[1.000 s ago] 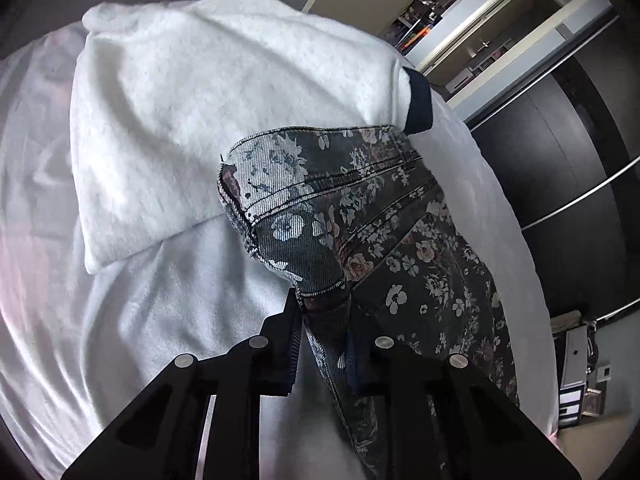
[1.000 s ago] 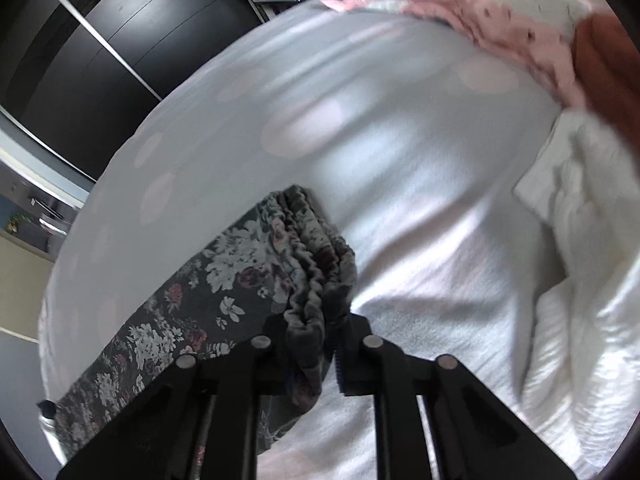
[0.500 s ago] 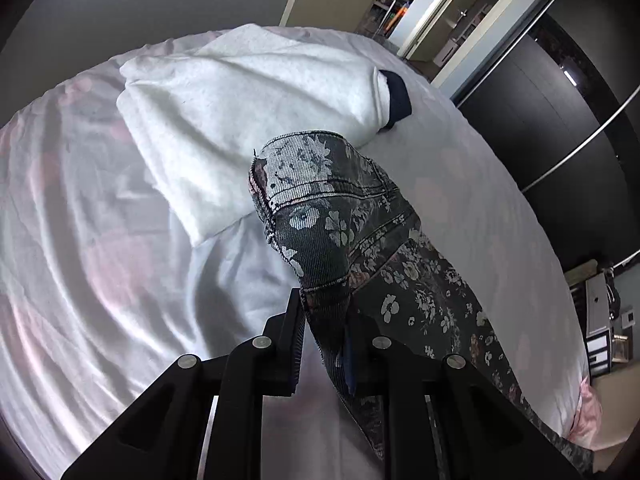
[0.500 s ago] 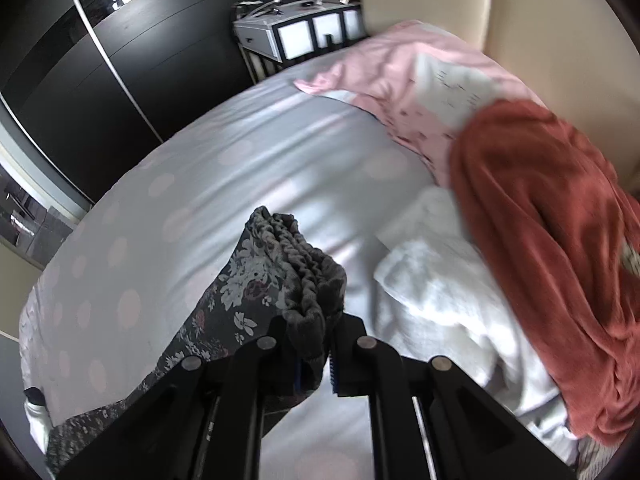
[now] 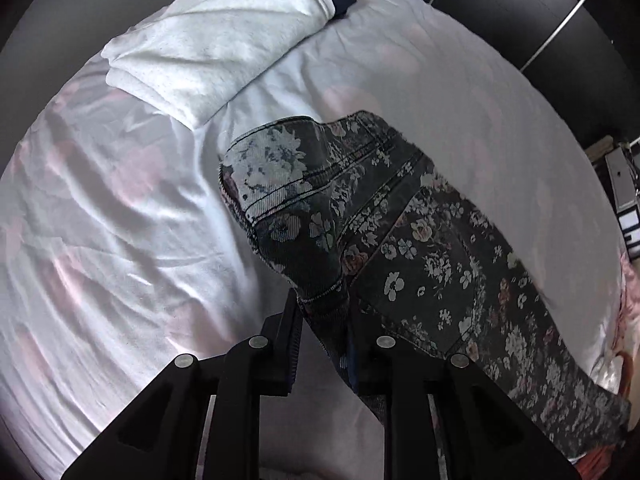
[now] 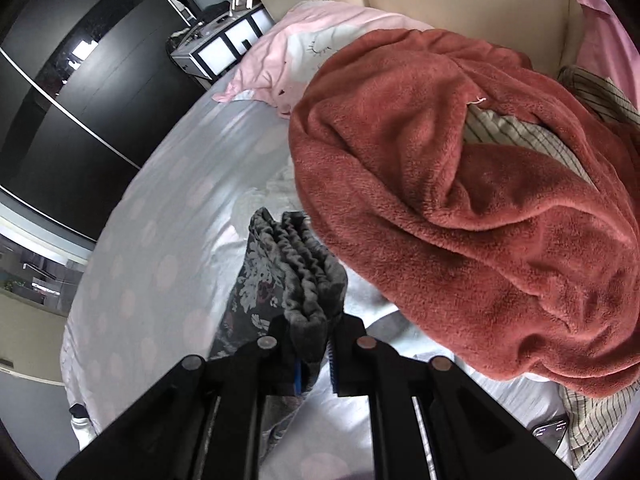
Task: Fold clothes
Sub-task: 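Grasp the folded jeans hems with the right gripper and lift them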
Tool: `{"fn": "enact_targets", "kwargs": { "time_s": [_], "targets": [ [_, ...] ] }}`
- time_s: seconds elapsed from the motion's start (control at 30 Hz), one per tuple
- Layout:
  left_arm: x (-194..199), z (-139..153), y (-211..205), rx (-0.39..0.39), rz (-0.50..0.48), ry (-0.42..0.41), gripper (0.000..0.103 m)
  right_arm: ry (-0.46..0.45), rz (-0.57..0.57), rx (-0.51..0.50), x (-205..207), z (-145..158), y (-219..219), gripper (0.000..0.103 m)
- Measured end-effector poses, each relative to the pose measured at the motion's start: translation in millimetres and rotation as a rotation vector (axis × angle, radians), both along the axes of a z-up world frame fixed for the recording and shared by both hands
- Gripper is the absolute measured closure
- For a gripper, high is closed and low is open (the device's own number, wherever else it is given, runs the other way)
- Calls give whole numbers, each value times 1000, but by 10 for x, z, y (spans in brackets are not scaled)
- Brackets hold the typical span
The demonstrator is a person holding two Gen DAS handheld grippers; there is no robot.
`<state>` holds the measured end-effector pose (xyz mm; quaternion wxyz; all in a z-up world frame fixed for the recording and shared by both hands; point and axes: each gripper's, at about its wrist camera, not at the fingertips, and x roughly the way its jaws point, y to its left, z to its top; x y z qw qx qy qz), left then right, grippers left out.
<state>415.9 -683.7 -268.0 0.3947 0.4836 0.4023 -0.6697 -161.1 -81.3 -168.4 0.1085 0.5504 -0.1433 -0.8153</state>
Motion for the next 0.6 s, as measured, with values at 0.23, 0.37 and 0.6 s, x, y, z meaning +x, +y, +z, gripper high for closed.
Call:
{"fn": "enact_targets", "kwargs": {
  "time_s": [0.23, 0.37, 0.6],
  "targets": [
    [63, 43, -4, -20, -13, 34, 74, 71, 117, -162, 488, 460, -492, 94],
    [121, 96, -14, -54, -6, 76, 74, 97, 193, -299, 864, 819, -1055, 95],
    [223, 188, -31, -114, 8, 151, 74, 134, 386, -383, 1830, 1108, -2323, 95]
  ]
}}
